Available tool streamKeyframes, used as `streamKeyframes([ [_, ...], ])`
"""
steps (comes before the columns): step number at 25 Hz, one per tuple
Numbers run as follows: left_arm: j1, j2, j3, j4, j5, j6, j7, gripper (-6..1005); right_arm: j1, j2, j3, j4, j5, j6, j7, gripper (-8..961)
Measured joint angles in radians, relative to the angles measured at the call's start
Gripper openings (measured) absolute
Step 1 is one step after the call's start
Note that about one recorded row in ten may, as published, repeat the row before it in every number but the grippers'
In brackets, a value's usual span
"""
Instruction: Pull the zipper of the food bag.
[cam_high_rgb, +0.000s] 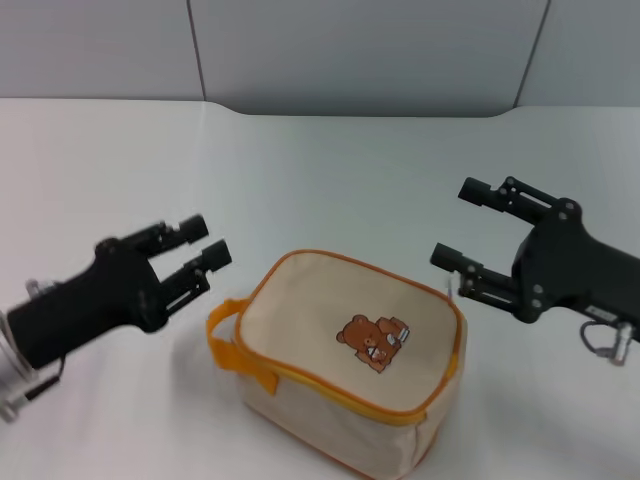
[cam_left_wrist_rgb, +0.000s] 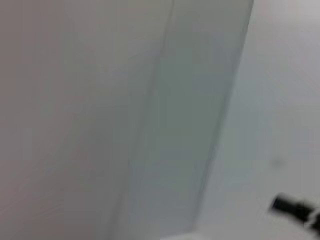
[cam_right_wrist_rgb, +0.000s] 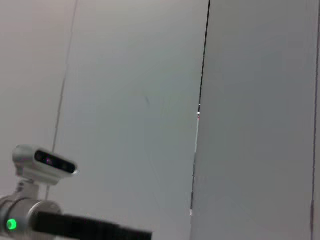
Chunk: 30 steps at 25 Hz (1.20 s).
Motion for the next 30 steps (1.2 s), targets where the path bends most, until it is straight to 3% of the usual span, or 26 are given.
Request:
streamKeyframes([
  [1, -0.013, 0.005, 0.006, 0.025, 0.002, 0.043, -0.039, 275, 0.003, -0.006, -0.005, -0.008, -0.001, -0.016, 0.043, 719],
  [3, -0.053, 0.033, 0.075, 0.082, 0.021, 0.15, -0.127, 370, 0.022, -0.039, -0.043, -0.048, -0.019, -0.071, 0.222, 718],
  [4, -0.053, 0.033, 0.075, 0.082, 0.021, 0.15, -0.127, 417, 0.022, -0.039, -0.043, -0.048, -0.019, -0.071, 0.222, 718],
  [7, -0.09, 0.064, 0.203, 0.131, 0.032, 0.226, -0.22, 543, 0.063, -0.091, -0.158, -0.084, -0.062, -0.156, 0.428, 722],
  [8, -0.092, 0.067, 0.226, 0.142, 0.032, 0.232, -0.235, 583, 0.07, -0.096, -0.179, -0.094, -0.076, -0.173, 0.453, 723],
  [11, -0.092, 0.067, 0.258, 0.16, 0.033, 0.232, -0.243, 701, 0.08, -0.1, -0.213, -0.117, -0.104, -0.188, 0.498, 739],
  [17, -0.081, 0.063, 0.29, 0.168, 0.044, 0.206, -0.206, 818, 0.083, -0.079, -0.242, -0.156, -0.148, -0.142, 0.526, 808],
  [30, -0.088, 0.059, 0.292, 0.169, 0.084, 0.212, -0.2, 818, 0.079, -0.065, -0.235, -0.168, -0.142, -0.118, 0.52, 809],
])
